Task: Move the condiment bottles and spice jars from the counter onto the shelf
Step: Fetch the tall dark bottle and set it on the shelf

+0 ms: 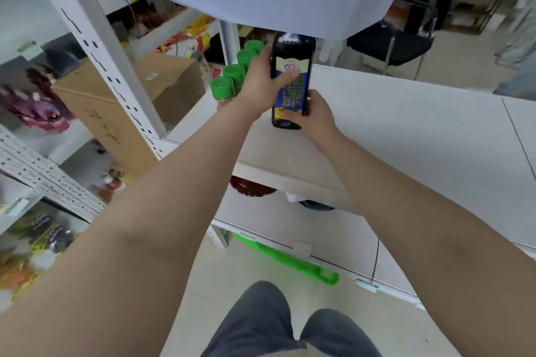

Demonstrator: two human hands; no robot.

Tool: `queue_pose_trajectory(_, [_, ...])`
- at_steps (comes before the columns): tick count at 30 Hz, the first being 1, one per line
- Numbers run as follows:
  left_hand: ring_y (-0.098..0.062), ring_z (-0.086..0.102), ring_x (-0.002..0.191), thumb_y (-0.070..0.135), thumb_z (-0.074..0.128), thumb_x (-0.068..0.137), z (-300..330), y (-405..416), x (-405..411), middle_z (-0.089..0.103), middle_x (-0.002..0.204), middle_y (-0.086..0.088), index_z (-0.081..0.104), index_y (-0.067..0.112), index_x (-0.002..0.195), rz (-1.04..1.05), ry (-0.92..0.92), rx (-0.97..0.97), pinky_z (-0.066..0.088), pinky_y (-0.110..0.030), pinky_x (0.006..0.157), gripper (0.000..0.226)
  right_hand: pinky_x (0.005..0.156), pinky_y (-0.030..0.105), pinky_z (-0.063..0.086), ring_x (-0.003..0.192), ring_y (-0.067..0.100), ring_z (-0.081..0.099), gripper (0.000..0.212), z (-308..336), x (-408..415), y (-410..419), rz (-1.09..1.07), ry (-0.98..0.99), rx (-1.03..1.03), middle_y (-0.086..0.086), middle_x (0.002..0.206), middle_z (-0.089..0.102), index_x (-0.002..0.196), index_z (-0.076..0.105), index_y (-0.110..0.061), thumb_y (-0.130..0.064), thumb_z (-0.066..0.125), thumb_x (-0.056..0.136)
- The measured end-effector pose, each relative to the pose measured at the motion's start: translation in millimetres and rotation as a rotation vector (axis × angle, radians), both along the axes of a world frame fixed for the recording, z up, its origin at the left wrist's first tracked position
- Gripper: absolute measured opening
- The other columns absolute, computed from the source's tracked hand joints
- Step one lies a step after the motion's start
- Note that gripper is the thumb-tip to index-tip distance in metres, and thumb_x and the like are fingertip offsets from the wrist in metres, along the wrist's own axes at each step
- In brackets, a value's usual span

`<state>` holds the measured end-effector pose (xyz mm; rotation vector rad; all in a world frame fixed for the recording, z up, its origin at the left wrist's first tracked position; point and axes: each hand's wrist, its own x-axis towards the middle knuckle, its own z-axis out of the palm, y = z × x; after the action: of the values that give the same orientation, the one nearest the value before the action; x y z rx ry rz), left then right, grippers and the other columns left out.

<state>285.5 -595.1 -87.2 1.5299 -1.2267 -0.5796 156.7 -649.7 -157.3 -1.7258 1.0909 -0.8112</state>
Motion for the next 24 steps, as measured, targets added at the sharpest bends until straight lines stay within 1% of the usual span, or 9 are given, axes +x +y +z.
queue_pose_trajectory(4, [-0.021, 0.064, 0.1, 0.02, 0.068, 0.087, 15, 21, -31, 0.063, 0.112, -0.011, 0.049, 0.002, 0.12, -0.067, 0.076, 0.064, 0.054, -0.037, 0.092, 0.042, 0.092, 0.05, 0.05, 0.102, 0.027, 0.064, 0.057, 12, -31, 20, 0.04, 0.013, 0.071, 0.01, 0.112, 0.067, 0.115, 0.056, -0.008, -0.028, 0.083, 0.069])
queue_pose_trajectory(6, [-0.025, 0.065, 0.101, 0.024, 0.07, 0.086, 21, 31, -45, 0.064, 0.113, -0.015, 0.049, 0.002, 0.116, -0.092, 0.142, 0.109, 0.054, -0.042, 0.092, 0.042, 0.094, 0.049, 0.05, 0.102, 0.028, 0.065, 0.053, 20, -50, 36, 0.058, 0.011, 0.144, 0.01, 0.112, 0.068, 0.113, 0.057, -0.009, -0.025, 0.083, 0.07])
queue_pose_trajectory(9, [-0.031, 0.066, 0.104, 0.042, 0.073, 0.077, 28, 45, -66, 0.065, 0.114, -0.02, 0.05, 0.003, 0.115, -0.105, 0.238, 0.189, 0.052, -0.049, 0.094, 0.059, 0.092, 0.05, 0.051, 0.099, 0.028, 0.067, 0.053, 34, -81, 64, 0.064, 0.018, 0.198, 0.01, 0.108, 0.07, 0.11, 0.059, -0.007, -0.028, 0.083, 0.068])
queue_pose_trajectory(12, [-0.025, 0.068, 0.093, 0.034, 0.073, 0.078, 39, 64, -95, 0.068, 0.109, -0.018, 0.056, 0.005, 0.108, -0.123, 0.335, 0.218, 0.053, -0.045, 0.093, 0.045, 0.087, 0.042, 0.054, 0.091, 0.024, 0.069, 0.047, 53, -112, 93, 0.076, 0.015, 0.248, 0.006, 0.101, 0.072, 0.102, 0.063, -0.01, -0.032, 0.083, 0.065])
queue_pose_trajectory(14, [-0.022, 0.068, 0.089, 0.036, 0.075, 0.071, 45, 79, -113, 0.068, 0.11, -0.016, 0.057, 0.006, 0.112, -0.099, 0.408, 0.244, 0.056, -0.04, 0.088, 0.055, 0.084, 0.038, 0.052, 0.089, 0.021, 0.068, 0.034, 64, -133, 113, 0.112, -0.005, 0.301, 0.003, 0.099, 0.072, 0.099, 0.065, -0.015, -0.024, 0.082, 0.071])
queue_pose_trajectory(16, [-0.016, 0.069, 0.083, 0.037, 0.076, 0.071, 46, 97, -128, 0.069, 0.107, -0.012, 0.056, 0.007, 0.117, -0.071, 0.451, 0.277, 0.056, -0.031, 0.076, 0.059, 0.086, 0.038, 0.052, 0.094, 0.021, 0.069, 0.031, 69, -152, 133, 0.168, 0.003, 0.36, 0.002, 0.103, 0.073, 0.102, 0.067, -0.017, -0.022, 0.08, 0.073])
queue_pose_trajectory(19, [-0.007, 0.065, 0.06, 0.036, 0.071, 0.083, 44, 131, -146, 0.068, 0.085, 0.0, 0.06, 0.012, 0.109, 0.031, 0.53, 0.342, 0.05, -0.019, 0.052, 0.037, 0.09, 0.038, 0.052, 0.097, 0.021, 0.069, 0.032, 68, -169, 159, 0.268, 0.018, 0.442, 0.003, 0.104, 0.074, 0.104, 0.069, -0.017, -0.023, 0.079, 0.075])
queue_pose_trajectory(22, [-0.018, 0.066, 0.071, 0.033, 0.072, 0.083, 31, 170, -151, 0.07, 0.087, -0.007, 0.063, 0.007, 0.103, 0.158, 0.597, 0.353, 0.055, -0.031, 0.071, 0.034, 0.084, 0.032, 0.053, 0.093, 0.018, 0.07, 0.032, 60, -174, 190, 0.366, 0.044, 0.526, 0.004, 0.105, 0.074, 0.106, 0.069, -0.013, -0.02, 0.077, 0.077])
queue_pose_trajectory(24, [-0.022, 0.068, 0.078, 0.031, 0.075, 0.08, 20, 203, -148, 0.072, 0.093, -0.01, 0.064, 0.004, 0.104, 0.253, 0.65, 0.366, 0.056, -0.03, 0.074, 0.037, 0.089, 0.037, 0.054, 0.097, 0.021, 0.07, 0.033, 51, -171, 212, 0.447, 0.079, 0.572, 0.005, 0.105, 0.074, 0.106, 0.068, -0.014, -0.021, 0.078, 0.076])
